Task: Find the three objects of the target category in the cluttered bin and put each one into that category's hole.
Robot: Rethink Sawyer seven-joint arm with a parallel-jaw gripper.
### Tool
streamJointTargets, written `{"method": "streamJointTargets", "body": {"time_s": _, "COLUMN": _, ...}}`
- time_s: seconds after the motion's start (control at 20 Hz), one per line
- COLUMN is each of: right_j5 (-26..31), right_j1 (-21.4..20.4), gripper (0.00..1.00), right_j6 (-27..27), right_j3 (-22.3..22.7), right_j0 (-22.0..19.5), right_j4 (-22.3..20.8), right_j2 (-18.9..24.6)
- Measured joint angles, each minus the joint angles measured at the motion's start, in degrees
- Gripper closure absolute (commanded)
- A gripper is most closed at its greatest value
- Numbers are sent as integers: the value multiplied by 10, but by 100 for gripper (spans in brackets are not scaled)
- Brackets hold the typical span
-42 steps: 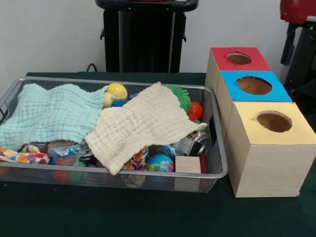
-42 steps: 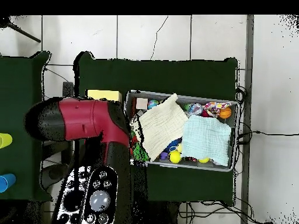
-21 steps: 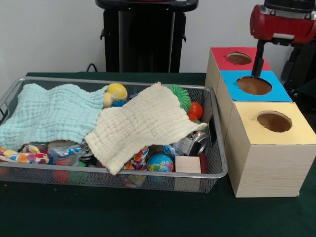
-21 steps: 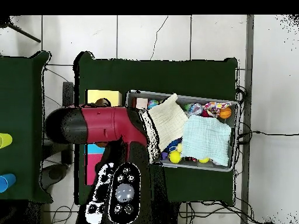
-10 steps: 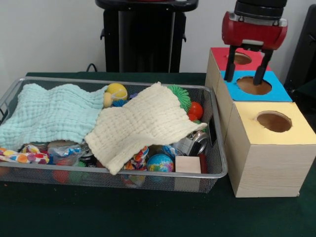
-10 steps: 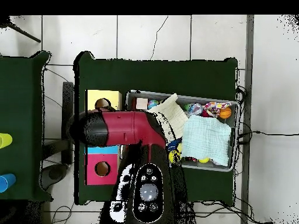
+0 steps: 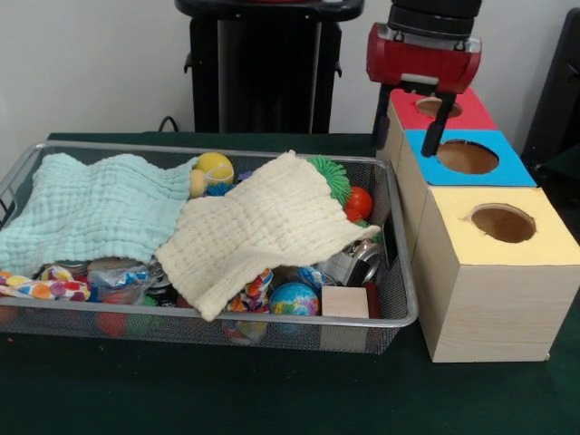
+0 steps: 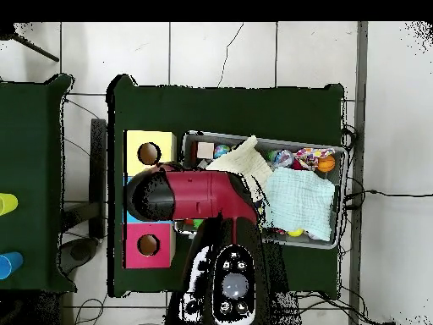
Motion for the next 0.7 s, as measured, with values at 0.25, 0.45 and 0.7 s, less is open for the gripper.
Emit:
{"method": "streamJointTargets", "body": {"time_s": 0.25, "right_j5": -9, "right_j1": -3, "gripper": 0, "right_j6": 0, "right_j3": 19, "right_j0": -26, "right_j4": -11, "right_j2": 13}}
{"method": "streamJointTargets", "body": {"time_s": 0.45, "right_j5": -13, "right_j1": -4, "gripper": 0, "right_j6": 0, "right_j3": 30, "right_j0": -61, "right_j4": -22, "right_j2": 31}}
{"method": "streamJointTargets", "body": {"time_s": 0.7, "right_j5": -26, "right_j1": -7, "gripper": 0, "right_j6": 0, "right_j3": 54, "right_j0": -107, "right_j4": -34, "right_j2": 50}}
